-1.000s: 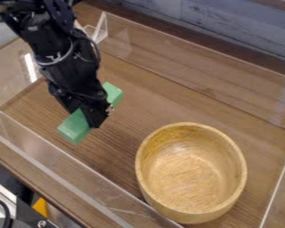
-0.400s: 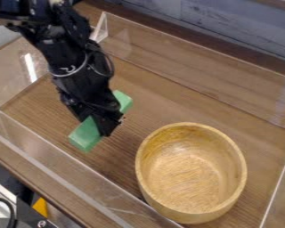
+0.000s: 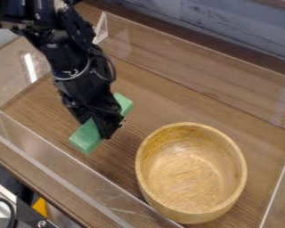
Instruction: Remove the green block from inside the brown bowl and put it on the table
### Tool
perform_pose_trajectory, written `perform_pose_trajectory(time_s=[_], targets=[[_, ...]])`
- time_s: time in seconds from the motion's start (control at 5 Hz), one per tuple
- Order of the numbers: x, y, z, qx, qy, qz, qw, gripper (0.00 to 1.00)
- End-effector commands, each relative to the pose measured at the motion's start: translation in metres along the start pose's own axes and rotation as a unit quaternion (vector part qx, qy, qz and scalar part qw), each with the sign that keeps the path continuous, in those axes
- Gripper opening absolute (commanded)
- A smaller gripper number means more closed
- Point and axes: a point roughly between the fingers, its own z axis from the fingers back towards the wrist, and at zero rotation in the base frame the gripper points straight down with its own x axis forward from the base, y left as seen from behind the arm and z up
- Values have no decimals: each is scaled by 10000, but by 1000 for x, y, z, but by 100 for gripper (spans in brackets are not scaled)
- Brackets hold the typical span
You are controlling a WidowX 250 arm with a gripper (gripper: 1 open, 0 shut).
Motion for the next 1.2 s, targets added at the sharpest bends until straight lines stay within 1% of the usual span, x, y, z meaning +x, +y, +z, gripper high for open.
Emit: perform_pose_trajectory(time_s=[0.0,0.4,1.0], targets=[[5,0,1,41,-71,-96,9999,0],[6,2,-2,31,-24,-51,10000,0],[11,11,-3,23,-6,96,10000,0]])
